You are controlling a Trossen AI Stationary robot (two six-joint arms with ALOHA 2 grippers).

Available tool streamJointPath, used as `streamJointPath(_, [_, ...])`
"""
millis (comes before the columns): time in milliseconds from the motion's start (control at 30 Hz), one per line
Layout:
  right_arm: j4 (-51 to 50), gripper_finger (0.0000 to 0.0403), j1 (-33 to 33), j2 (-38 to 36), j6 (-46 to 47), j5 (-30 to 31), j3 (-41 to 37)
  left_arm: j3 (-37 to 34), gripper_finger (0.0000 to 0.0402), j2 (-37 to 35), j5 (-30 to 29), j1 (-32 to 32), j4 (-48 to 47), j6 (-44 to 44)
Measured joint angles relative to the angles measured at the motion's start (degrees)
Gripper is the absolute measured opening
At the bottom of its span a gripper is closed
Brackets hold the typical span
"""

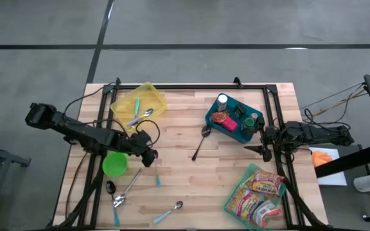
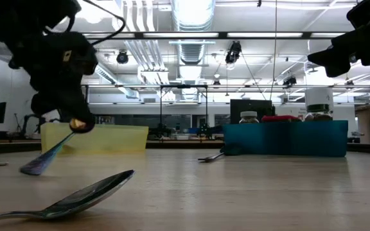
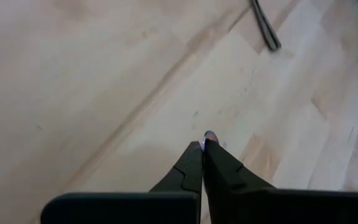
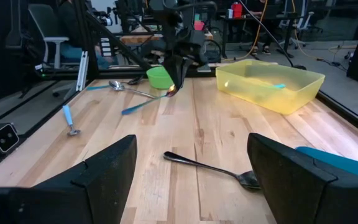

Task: Pick & Place Food Item
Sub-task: Put the violet spoon into the yellow bin

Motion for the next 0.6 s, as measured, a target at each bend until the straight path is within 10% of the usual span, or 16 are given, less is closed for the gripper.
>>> streamJointPath(600, [0.01, 0.0303, 0.01, 0.00, 0.08, 0.00, 0.00, 16.32, 0.0001, -0.02, -18.88, 0.00, -23.49, -6.61])
